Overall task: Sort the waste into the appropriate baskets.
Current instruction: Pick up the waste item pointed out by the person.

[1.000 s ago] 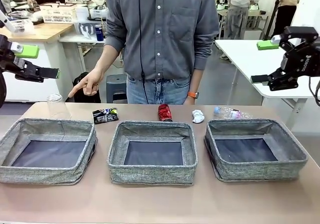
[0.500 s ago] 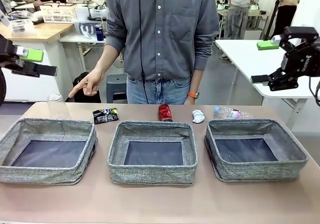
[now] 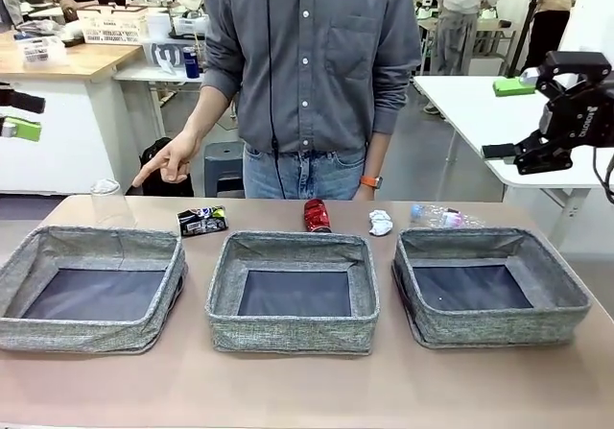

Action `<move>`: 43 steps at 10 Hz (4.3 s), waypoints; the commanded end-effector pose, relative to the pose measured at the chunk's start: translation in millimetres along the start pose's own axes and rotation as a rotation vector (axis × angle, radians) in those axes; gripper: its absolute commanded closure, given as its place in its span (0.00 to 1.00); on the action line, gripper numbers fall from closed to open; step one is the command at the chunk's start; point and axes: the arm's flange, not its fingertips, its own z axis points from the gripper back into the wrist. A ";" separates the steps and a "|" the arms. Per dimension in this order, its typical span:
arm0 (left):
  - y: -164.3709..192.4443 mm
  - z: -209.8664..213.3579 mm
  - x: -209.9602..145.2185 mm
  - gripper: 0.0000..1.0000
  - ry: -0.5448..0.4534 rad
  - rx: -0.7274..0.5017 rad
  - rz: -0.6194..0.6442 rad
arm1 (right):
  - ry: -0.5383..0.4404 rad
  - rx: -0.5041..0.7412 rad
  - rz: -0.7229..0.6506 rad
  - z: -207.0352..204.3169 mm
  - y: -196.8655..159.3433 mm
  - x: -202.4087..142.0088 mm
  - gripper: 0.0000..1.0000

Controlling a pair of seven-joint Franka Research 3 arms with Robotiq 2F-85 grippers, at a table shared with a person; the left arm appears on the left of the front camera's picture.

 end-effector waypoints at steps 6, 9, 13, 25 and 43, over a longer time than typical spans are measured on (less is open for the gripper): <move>69.2 2.1 -30.0 0.00 -0.070 -0.174 -0.059 | -0.009 0.027 0.013 -2.5 2.9 2.6 0.00; 158.5 16.9 -133.8 0.00 -0.189 -0.135 -0.024 | -0.009 0.027 0.013 -2.5 2.9 2.6 0.00; 217.6 -28.8 -209.5 0.00 -0.214 -0.129 0.299 | -0.009 0.027 0.013 -2.5 2.9 2.6 0.00; 216.0 -110.6 -260.6 0.00 -0.061 -0.352 0.000 | -0.009 0.027 0.013 -2.5 2.9 2.6 0.00; 247.2 -191.0 -275.9 0.00 -0.141 -0.203 0.050 | -0.009 0.027 0.013 -2.5 2.9 2.6 0.00</move>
